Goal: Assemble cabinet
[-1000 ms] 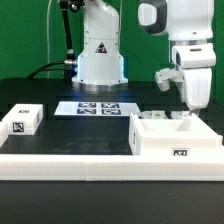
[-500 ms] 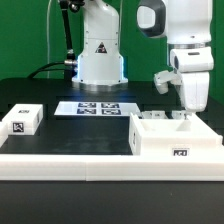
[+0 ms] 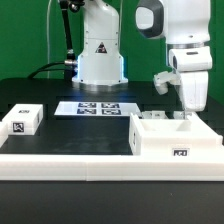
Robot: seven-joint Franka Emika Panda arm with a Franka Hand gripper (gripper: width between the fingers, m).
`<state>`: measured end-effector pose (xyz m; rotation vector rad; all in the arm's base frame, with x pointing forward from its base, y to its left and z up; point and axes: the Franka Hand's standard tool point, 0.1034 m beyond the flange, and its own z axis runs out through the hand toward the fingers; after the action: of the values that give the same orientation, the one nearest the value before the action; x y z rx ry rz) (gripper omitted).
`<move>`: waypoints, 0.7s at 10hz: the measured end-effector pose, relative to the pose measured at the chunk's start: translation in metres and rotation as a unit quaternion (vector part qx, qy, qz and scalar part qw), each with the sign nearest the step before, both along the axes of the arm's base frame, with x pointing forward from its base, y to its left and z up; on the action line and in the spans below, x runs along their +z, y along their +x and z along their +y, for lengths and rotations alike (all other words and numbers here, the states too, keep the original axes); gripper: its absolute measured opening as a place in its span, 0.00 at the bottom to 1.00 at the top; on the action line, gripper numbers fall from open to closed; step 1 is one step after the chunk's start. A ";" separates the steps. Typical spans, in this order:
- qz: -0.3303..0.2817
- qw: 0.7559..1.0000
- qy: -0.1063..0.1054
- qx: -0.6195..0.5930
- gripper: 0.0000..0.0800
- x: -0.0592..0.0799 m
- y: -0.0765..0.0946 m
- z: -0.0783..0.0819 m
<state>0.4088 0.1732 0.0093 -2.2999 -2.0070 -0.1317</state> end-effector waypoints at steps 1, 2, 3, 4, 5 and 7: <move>0.000 1.000 0.000 0.000 0.09 0.000 0.000 0.000; 0.000 1.000 0.000 0.000 0.09 0.000 0.000 0.000; 0.000 1.000 0.000 0.000 0.09 0.000 0.000 0.000; 0.001 1.000 -0.001 0.000 0.09 0.001 0.000 -0.001; 0.001 1.000 -0.006 0.000 0.09 0.007 0.001 -0.004; -0.002 1.000 -0.020 0.003 0.09 0.028 0.006 -0.010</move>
Offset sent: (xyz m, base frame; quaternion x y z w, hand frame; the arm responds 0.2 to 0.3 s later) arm 0.0000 0.0000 0.0000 0.0000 0.0000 0.0000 1.0000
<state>0.4149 0.1633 0.0373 -2.3194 -2.0353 -0.0962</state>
